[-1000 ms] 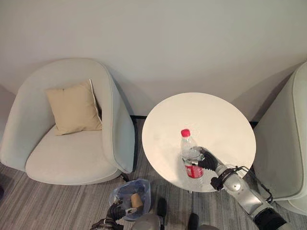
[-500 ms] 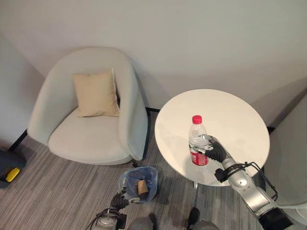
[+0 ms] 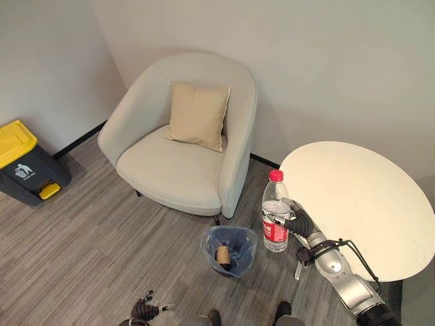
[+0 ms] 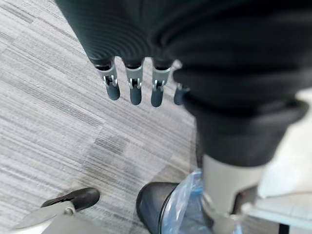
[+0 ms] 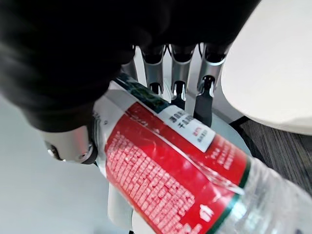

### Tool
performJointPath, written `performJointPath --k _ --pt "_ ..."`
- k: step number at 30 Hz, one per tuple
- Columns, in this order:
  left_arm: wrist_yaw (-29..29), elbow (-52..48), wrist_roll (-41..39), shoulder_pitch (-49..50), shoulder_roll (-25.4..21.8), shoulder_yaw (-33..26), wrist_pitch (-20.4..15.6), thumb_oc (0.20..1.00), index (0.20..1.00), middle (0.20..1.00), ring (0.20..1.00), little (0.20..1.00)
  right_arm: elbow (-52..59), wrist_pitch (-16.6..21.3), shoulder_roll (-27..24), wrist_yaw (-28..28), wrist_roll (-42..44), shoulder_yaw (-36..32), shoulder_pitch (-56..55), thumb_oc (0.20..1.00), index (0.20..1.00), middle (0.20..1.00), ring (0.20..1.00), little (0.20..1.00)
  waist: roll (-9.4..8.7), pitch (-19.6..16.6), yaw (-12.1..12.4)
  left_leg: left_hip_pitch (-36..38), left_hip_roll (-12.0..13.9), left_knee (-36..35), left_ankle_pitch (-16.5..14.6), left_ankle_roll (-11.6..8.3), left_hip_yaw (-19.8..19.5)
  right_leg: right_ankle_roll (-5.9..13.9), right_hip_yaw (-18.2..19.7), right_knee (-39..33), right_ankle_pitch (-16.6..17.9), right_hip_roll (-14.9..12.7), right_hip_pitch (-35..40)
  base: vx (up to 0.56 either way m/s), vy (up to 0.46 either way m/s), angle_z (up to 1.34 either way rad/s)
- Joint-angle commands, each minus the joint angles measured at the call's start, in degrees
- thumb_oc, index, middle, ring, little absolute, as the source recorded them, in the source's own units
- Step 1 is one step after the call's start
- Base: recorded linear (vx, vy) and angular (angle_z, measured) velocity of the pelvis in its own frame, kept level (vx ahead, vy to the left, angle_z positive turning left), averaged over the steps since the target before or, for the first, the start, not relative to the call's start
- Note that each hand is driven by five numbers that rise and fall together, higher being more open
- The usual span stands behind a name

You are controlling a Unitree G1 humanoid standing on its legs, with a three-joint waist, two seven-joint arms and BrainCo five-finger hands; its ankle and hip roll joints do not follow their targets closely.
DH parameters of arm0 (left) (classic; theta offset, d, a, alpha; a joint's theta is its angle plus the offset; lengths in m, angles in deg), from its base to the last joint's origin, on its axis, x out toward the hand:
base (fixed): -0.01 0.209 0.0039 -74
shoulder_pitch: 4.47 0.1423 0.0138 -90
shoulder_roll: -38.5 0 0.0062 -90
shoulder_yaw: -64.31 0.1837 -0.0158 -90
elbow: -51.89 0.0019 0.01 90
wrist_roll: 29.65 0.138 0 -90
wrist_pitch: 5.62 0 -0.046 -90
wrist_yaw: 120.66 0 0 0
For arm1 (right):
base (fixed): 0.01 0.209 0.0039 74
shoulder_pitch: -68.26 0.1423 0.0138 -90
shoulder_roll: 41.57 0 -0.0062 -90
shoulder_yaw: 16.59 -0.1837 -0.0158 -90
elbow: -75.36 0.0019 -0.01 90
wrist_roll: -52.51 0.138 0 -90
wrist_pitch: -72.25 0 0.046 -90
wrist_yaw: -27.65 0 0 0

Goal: Gather garbage on tea table into small bin, then transfer packed bag to large trash can.

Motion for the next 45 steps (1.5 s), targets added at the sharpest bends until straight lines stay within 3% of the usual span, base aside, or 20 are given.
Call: performJointPath --k 1,3,8,11,12,15,20,22,25,28,30,37,45 --pt "0.6 -1.7 0.7 -1.5 1.1 0.2 -1.5 1.000 1.000 1.000 1.000 1.000 3.7 2.6 -2.3 -0.9 0.1 -1.5 4.2 0.200 0.200 0.200 0.200 0.200 2.34 0.8 1.4 -1.4 -0.9 2.3 -4.3 -1.89 -5.1 -3.03 -1.7 -0.5 -2.9 5.0 0.3 0.04 -0.036 0.85" --pt "0.4 -1.4 0.9 -1.5 0.8 0.2 -1.4 1.000 1.000 1.000 1.000 1.000 3.6 2.5 -3.4 -0.8 -0.3 -1.9 3.2 0.200 0.200 0.200 0.200 0.200 2.11 0.9 1.6 -2.6 -1.5 2.5 -3.9 -2.41 -7.3 -3.76 -1.6 -2.0 -3.2 5.5 1.1 0.04 -0.074 0.23" --pt "0.3 -1.4 0.6 -0.9 0.7 0.0 -1.3 1.000 1.000 1.000 1.000 1.000 3.4 2.3 -4.5 -0.7 -0.4 -1.9 3.0 0.200 0.200 0.200 0.200 0.200 2.17 1.2 1.8 -4.5 -1.5 3.5 -3.8 -3.17 -8.7 -4.24 -3.2 -2.8 -3.2 5.3 1.0 0.02 -0.061 0.48" --pt "0.4 -1.9 0.1 -1.2 0.1 0.6 -1.2 1.000 1.000 1.000 1.000 1.000 2.6 2.1 -5.3 -1.8 -0.1 -1.6 4.9 0.200 0.200 0.200 0.200 0.200 2.70 4.1 2.1 -9.3 -1.6 6.2 -3.2 -3.91 -10.0 -4.99 -5.4 -1.0 -3.5 4.7 -2.7 -0.14 -0.073 0.19" --pt "1.0 -2.7 -0.5 -2.0 -0.1 1.6 -1.6 1.000 1.000 1.000 1.000 1.000 1.3 2.1 -5.2 -3.7 -0.3 -1.3 7.6 0.200 0.200 0.200 0.200 0.200 3.22 6.5 2.4 -13.2 -1.9 8.2 -2.7 -4.35 -10.5 -5.42 -6.6 1.3 -3.8 4.2 -6.2 -0.19 -0.044 0.25" --pt "1.5 -3.2 -1.1 -2.6 -0.3 2.1 -1.9 1.000 1.000 1.000 1.000 1.000 0.4 2.1 -5.1 -4.9 -0.5 -0.9 9.6 0.200 0.200 0.200 0.200 0.200 3.38 7.3 2.4 -16.4 -2.0 10.1 -2.6 -4.63 -10.7 -5.70 -7.2 3.3 -4.1 3.7 -9.1 -0.14 -0.039 0.35" --pt "4.3 -6.9 -4.4 -6.9 -0.4 5.4 -3.2 1.000 1.000 1.000 1.000 1.000 -4.2 0.8 -4.7 -12.2 -3.0 1.2 20.6 0.200 0.200 0.200 0.200 0.200 4.51 10.6 4.0 -30.6 -2.3 18.9 -2.8 -4.93 -11.0 -7.34 -8.5 13.2 -6.9 1.9 -22.7 -0.10 -0.013 0.26" --pt "5.5 -8.7 -5.6 -9.7 -0.7 6.9 -3.6 1.000 1.000 1.000 1.000 1.000 -6.8 -0.1 -4.6 -15.2 -4.4 2.7 26.5 0.200 0.200 0.200 0.200 0.200 4.66 11.0 4.6 -38.4 -2.5 24.7 -5.2 -4.80 -11.1 -7.72 -7.5 20.4 -10.4 1.3 -30.9 -0.09 -0.004 0.39" --pt "6.9 -10.8 -6.2 -13.5 -1.8 8.2 -4.2 1.000 1.000 1.000 1.000 1.000 -10.7 -1.2 -5.5 -18.2 -5.4 4.5 34.2 0.200 0.200 0.200 0.200 0.200 4.74 12.0 4.9 -48.8 -3.2 31.7 -6.3 -4.21 -11.0 -8.61 -6.6 28.7 -12.6 0.2 -41.5 -0.12 0.032 0.24" --pt "7.4 -11.4 -6.4 -15.0 -2.2 8.7 -4.3 1.000 1.000 1.000 1.000 1.000 -13.6 -1.7 -5.7 -19.4 -5.7 5.7 37.7 0.200 0.200 0.200 0.200 0.200 4.59 11.8 5.3 -53.8 -3.7 34.8 -6.9 -3.86 -11.0 -8.89 -5.9 32.0 -13.6 -0.3 -46.5 -0.03 0.019 0.19" --pt "8.5 -13.2 -6.9 -17.4 -3.2 10.8 -4.8 1.000 1.000 1.000 1.000 1.000 -20.9 -3.5 -7.3 -22.2 -6.1 7.8 46.7 0.200 0.200 0.200 0.200 0.200 4.71 12.0 6.2 -62.8 -4.8 40.2 -8.1 -3.32 -11.0 -9.57 -4.8 38.6 -15.5 -1.8 -55.7 0.02 0.032 0.20" --pt "9.1 -15.1 -8.0 -18.8 -3.9 13.6 -5.6 1.000 1.000 1.000 1.000 1.000 -30.8 -4.9 -9.1 -24.8 -3.4 11.3 57.9 0.200 0.200 0.200 0.200 0.200 4.98 11.7 7.9 -70.4 -6.0 43.9 -8.8 -2.95 -11.5 -9.73 -4.1 42.9 -16.9 -3.8 -62.5 0.02 0.009 0.13" --pt "9.6 -15.5 -8.4 -20.3 -4.1 16.5 -5.7 1.000 1.000 1.000 1.000 1.000 -45.0 -5.8 -9.0 -25.1 1.7 15.5 65.3 0.200 0.200 0.200 0.200 0.200 5.07 11.1 9.2 -73.9 -7.1 44.7 -8.2 -3.34 -12.1 -9.95 -4.7 44.8 -17.5 -5.0 -65.4 0.03 -0.016 0.14"
